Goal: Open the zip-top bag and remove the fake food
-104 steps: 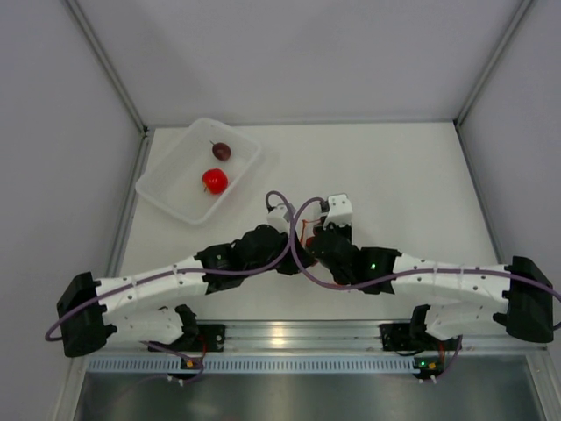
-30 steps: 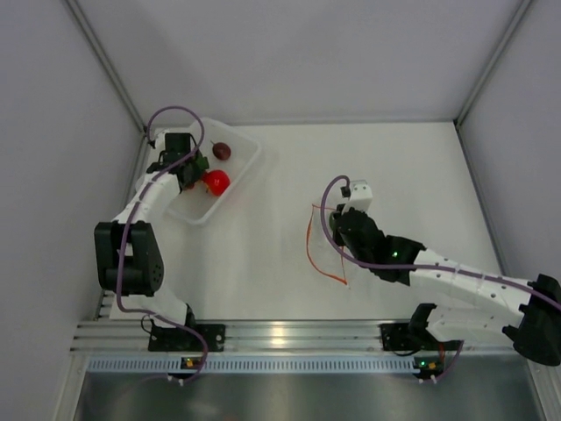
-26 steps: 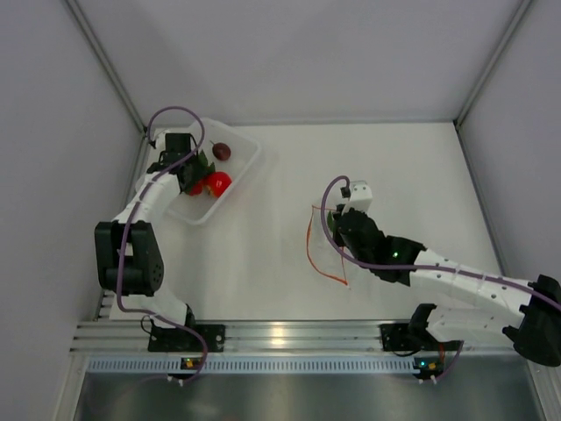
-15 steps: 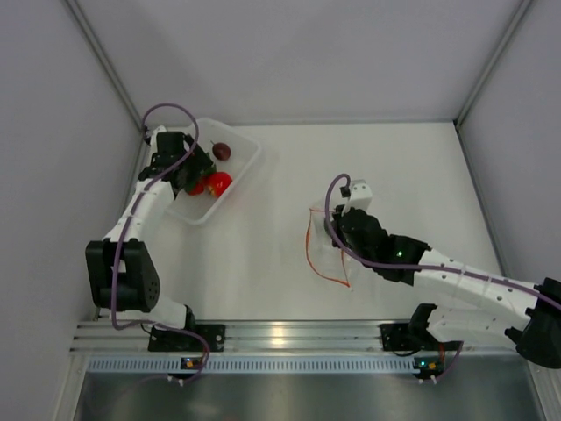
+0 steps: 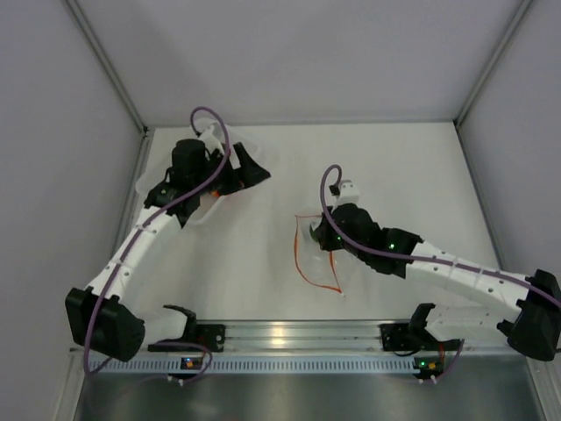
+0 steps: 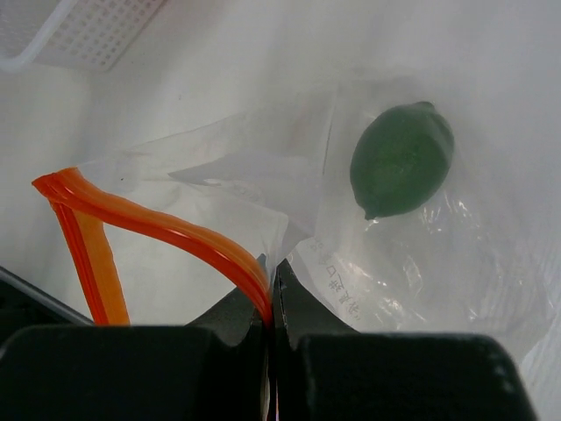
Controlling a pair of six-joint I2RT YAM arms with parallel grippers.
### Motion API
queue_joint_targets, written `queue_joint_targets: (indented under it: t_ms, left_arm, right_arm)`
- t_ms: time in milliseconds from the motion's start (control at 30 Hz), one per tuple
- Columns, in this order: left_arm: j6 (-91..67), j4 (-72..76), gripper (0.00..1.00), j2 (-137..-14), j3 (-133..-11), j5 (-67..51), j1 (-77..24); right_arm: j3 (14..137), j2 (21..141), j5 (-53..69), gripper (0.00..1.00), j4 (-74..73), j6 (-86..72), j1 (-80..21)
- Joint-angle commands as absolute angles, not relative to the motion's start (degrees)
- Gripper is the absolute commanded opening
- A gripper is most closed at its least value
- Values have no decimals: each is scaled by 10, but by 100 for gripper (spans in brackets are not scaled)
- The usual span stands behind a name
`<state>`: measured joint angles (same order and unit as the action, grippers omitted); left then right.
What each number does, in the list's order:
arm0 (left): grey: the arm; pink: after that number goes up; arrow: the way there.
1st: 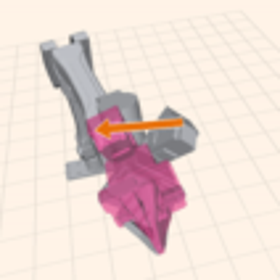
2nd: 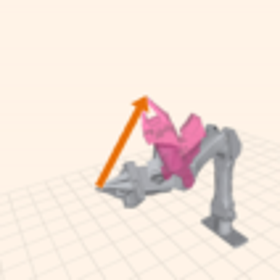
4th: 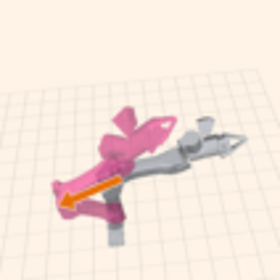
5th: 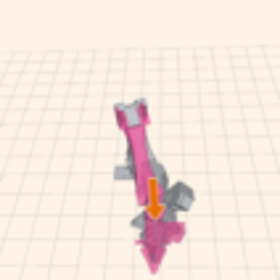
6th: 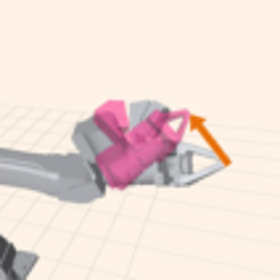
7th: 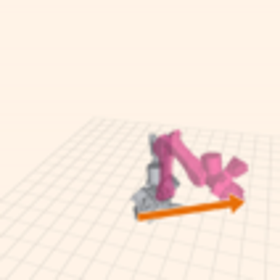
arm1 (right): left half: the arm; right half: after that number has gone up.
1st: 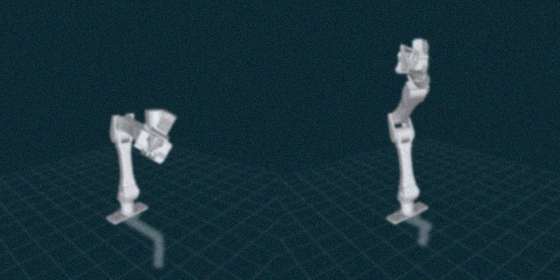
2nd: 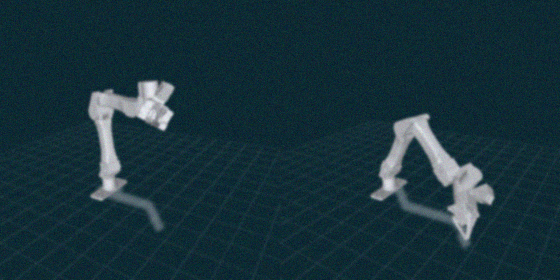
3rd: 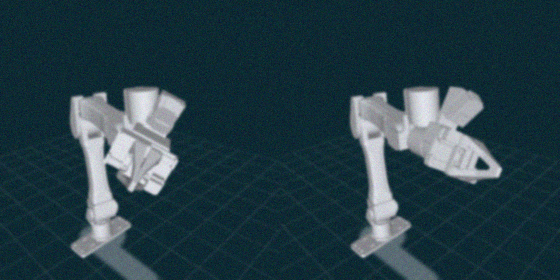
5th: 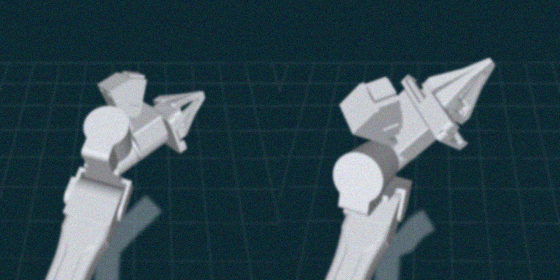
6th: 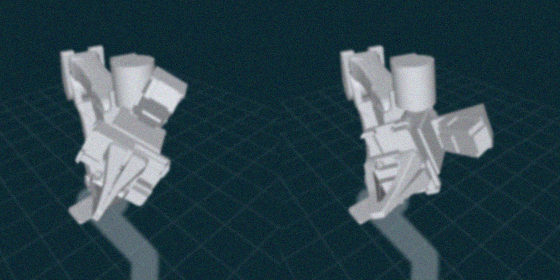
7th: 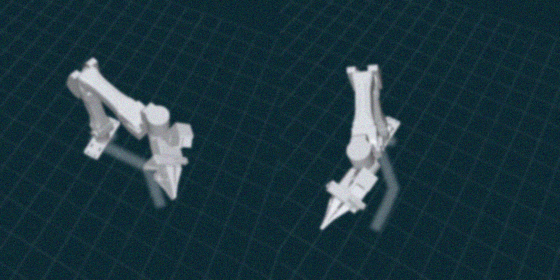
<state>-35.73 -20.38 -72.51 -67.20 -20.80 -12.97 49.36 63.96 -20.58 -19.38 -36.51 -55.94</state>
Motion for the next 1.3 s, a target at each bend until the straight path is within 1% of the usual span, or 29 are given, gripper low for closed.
queue_joint_targets:
  t_ms: [0, 133, 267, 367, 400, 600, 667, 833, 900, 933, 1000, 1033, 1100, 1267]
  left_arm:
    - [-352, -186, 98, -663, -651, -221, -213]
    - [-360, -179, 96, -583, -633, -204, -290]
    - [-361, -180, 91, -545, -626, -215, -337]
    - [-368, -179, 90, -527, -621, -206, -380]
    - [-370, -179, 90, -526, -621, -200, -391]
    - [-353, -180, 87, -548, -638, -140, -472]
    - [-351, -180, 85, -565, -641, -108, -495]
    - [-342, -182, 80, -598, -621, -12, -524]
    - [-343, -181, 75, -625, -611, 20, -526]
    - [-344, -182, 65, -635, -608, 29, -528]
    - [-348, -182, 56, -663, -602, 53, -530]
    - [-349, -182, 48, -671, -602, 64, -537]
    - [-351, -182, 38, -693, -600, 86, -543]
    - [-345, -196, 30, -743, -609, 136, -566]
  right_arm:
    - [530, 649, -162, 0, -181, -388, -548]
    - [532, 659, -109, 0, -175, -388, -526]
    - [532, 666, -75, 0, -171, -388, -498]
    - [529, 663, -51, 0, -149, -407, -489]
    - [524, 662, -27, 0, -123, -416, -484]
    - [527, 679, 18, 0, -63, -491, -483]
    - [525, 682, 18, 0, -40, -513, -483]
    - [524, 688, -12, 0, -42, -524, -483]
    - [519, 693, -18, 0, -44, -526, -483]
    - [516, 694, -22, 0, -43, -526, -483]
    - [508, 694, -42, 0, -47, -526, -483]
    - [506, 693, -52, 0, -49, -526, -483]
    - [498, 692, -82, 0, -61, -523, -482]
    - [491, 693, -112, 0, -76, -510, -474]
